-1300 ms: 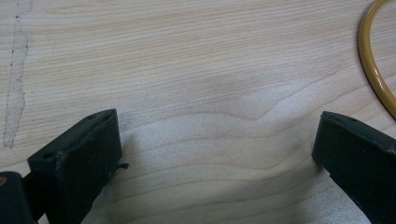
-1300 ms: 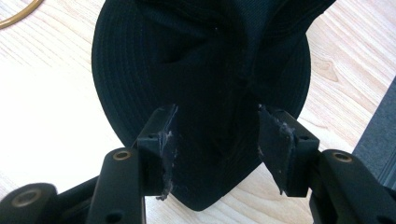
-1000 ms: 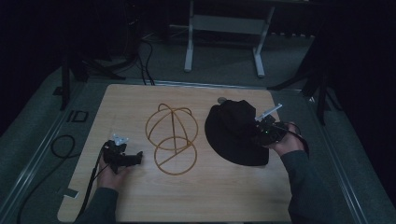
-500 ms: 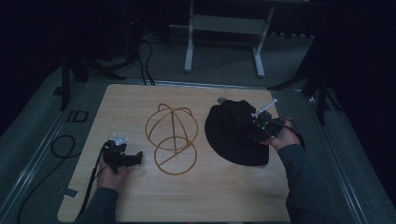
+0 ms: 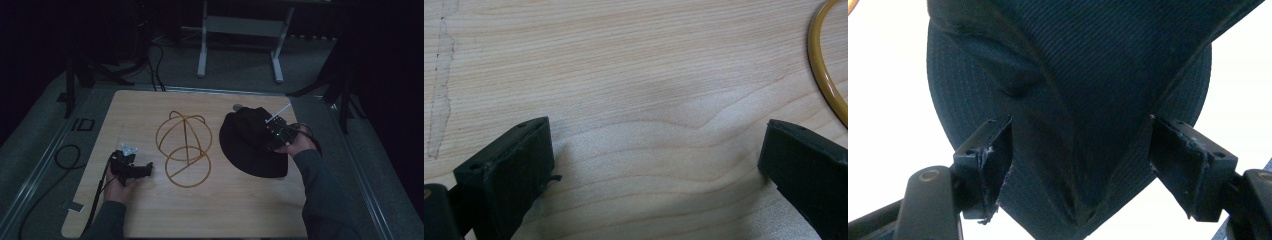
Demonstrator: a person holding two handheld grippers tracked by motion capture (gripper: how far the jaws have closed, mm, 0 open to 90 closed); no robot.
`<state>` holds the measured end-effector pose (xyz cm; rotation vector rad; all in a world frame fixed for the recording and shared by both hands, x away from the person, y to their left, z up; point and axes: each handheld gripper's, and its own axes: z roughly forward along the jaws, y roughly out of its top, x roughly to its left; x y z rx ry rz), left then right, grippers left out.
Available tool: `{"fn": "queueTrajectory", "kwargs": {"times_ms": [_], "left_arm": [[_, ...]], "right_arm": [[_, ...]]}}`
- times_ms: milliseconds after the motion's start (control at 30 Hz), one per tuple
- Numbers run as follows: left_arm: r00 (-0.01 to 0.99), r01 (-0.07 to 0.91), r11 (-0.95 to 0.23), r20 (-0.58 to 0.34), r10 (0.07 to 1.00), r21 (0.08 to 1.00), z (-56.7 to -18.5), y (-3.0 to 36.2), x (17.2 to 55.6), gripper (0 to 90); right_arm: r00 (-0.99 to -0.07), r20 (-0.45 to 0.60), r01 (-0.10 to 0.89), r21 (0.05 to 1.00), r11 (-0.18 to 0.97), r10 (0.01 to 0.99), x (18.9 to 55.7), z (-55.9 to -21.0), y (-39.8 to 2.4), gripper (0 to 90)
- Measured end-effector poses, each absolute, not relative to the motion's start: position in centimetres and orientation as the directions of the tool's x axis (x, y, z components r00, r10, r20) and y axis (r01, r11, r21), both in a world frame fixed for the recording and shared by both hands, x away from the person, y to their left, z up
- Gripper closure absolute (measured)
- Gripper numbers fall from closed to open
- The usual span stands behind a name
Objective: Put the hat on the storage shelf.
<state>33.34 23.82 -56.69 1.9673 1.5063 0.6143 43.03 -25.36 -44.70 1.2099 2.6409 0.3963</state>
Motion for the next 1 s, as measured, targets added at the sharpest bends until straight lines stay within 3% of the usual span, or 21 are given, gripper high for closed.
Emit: {"fn": "queueTrajectory", "kwargs": {"times_ms": [233,467,733,1000], "left_arm": [[0.257,0.699,-0.194,0.012,0.966,0.688,-56.7,23.8,33.3,1.5],[0.256,0.699,-0.194,0.012,0.967,0.688,-56.7,23.8,33.3,1.5],[0.256,0.699,-0.194,0.012,0.967,0.688,-56.7,23.8,33.3,1.5],[0.256,0.699,-0.194,0.012,0.966,0.688,-56.7,23.8,33.3,1.5]], "right_arm": [[-0.636,-0.068,0.721,0.300,0.624,0.768,44.0,-45.0,-25.1,25.4],[-0.633,-0.035,0.737,0.280,0.616,0.773,44.9,-45.1,-25.1,33.9],[-0.647,0.015,0.738,0.263,0.621,0.762,45.3,-45.2,-25.0,57.7],[-0.654,-0.005,0.731,0.254,0.634,0.756,45.4,-45.1,-24.7,74.1]]}}
